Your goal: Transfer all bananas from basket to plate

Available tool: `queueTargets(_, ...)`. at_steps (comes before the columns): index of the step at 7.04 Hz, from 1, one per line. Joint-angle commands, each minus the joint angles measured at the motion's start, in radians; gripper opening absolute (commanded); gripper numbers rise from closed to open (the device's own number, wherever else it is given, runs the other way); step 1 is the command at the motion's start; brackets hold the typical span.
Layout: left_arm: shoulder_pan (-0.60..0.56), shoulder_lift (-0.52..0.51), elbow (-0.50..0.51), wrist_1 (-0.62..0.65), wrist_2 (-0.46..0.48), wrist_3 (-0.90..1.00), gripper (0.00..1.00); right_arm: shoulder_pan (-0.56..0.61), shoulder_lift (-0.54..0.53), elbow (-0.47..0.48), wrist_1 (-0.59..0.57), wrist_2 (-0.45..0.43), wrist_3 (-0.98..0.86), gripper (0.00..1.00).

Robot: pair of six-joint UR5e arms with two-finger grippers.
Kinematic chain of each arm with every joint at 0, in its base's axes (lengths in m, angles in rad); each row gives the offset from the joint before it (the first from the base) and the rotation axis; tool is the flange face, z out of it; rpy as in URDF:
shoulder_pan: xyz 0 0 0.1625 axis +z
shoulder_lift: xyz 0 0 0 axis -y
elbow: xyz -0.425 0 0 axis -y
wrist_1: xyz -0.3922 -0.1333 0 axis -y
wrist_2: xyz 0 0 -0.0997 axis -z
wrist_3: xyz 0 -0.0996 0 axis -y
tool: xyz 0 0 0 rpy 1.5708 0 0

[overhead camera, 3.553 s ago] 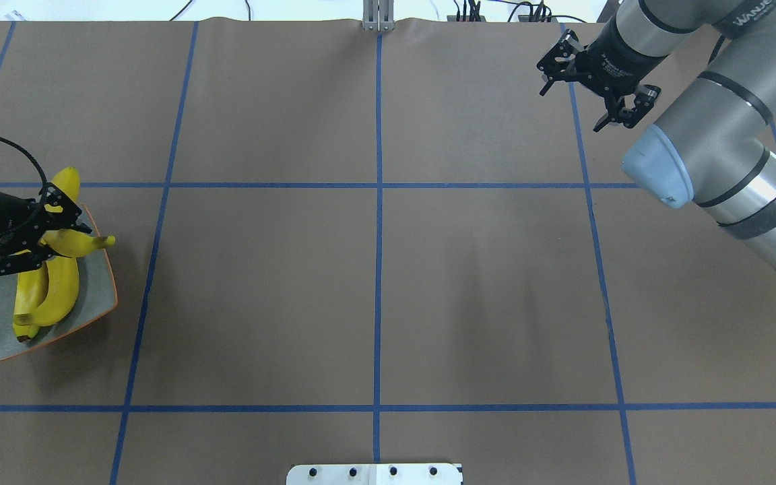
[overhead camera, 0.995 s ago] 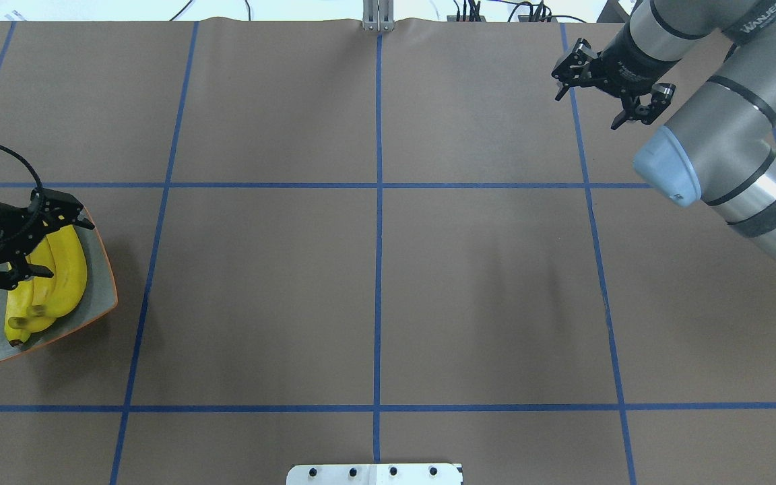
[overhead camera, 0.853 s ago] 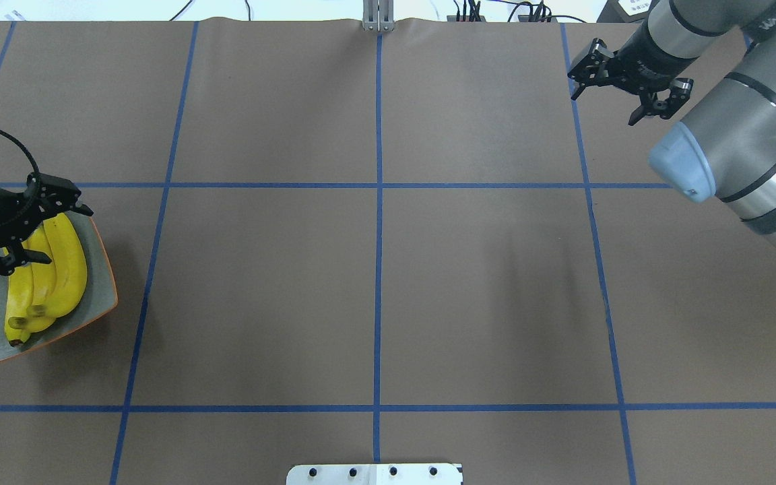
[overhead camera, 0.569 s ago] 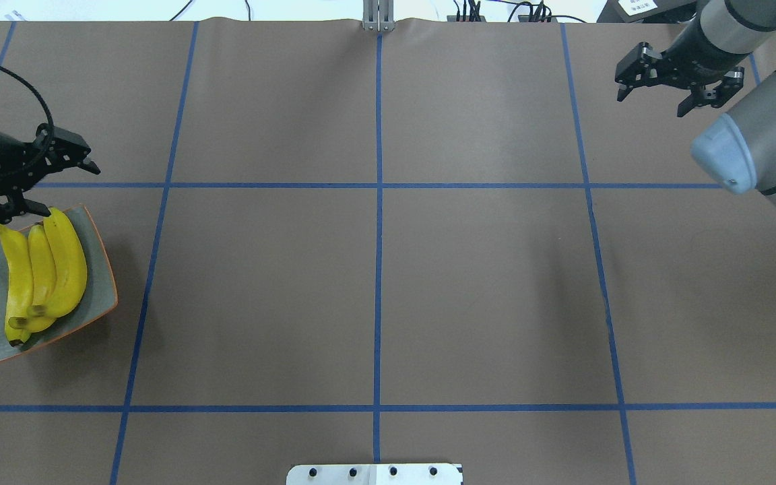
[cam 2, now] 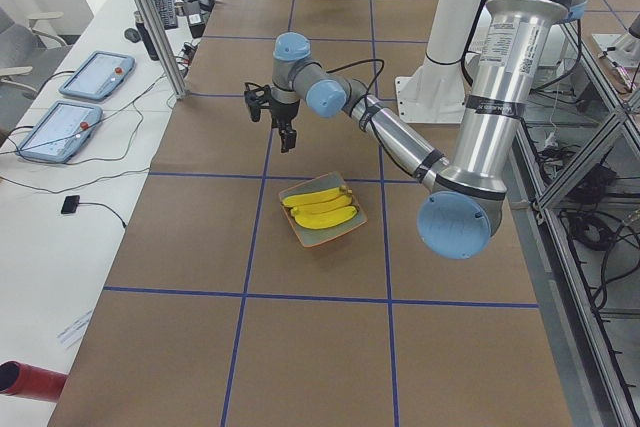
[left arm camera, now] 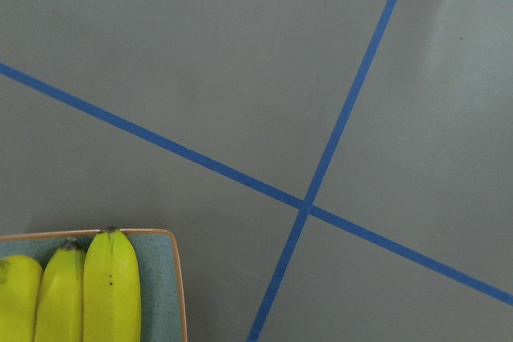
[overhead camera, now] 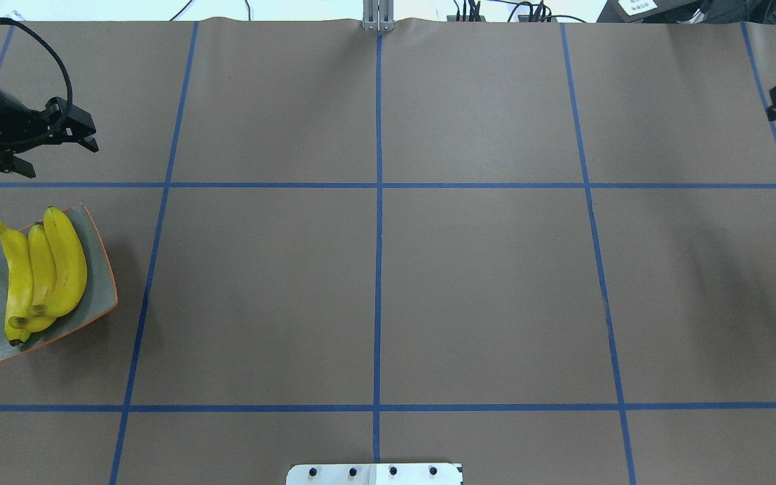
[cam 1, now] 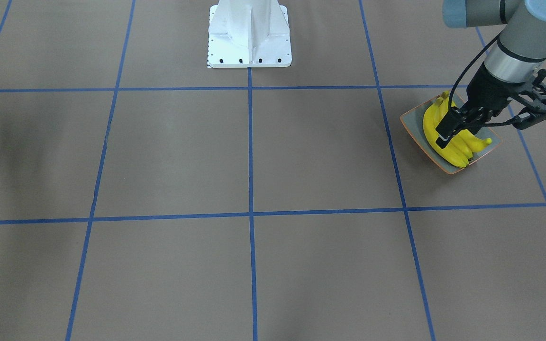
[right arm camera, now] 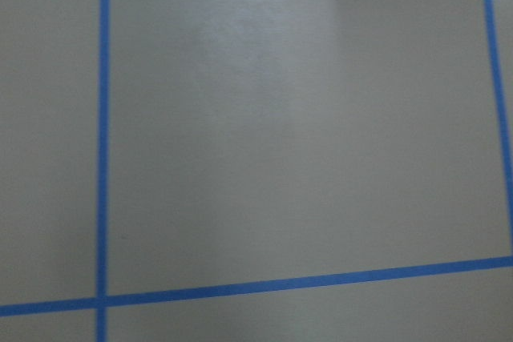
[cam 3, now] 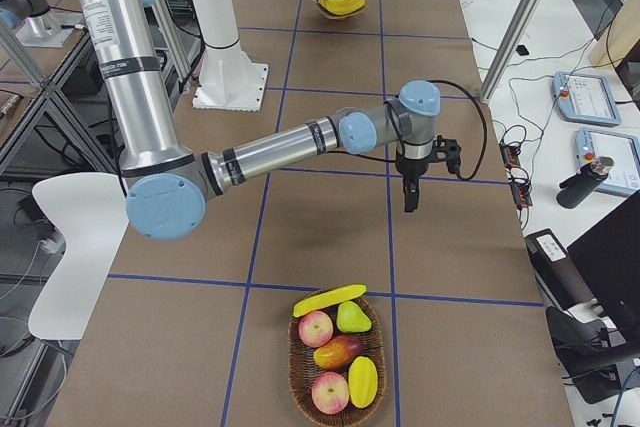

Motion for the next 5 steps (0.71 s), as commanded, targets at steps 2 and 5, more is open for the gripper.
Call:
queueTargets(2, 0.004, -0.017, 0.02, -0.002, -0.001, 0.006, 1.0, 0.126, -0.148, -0.101, 0.055, 0.078, -0.299, 1.0)
queueTargets(5, 0.005, -0.039, 0.048, -0.003, -0.001, 0.004, 1.0, 0.125, -0.144, -0.38, 0.357, 0.207, -0.577, 1.0)
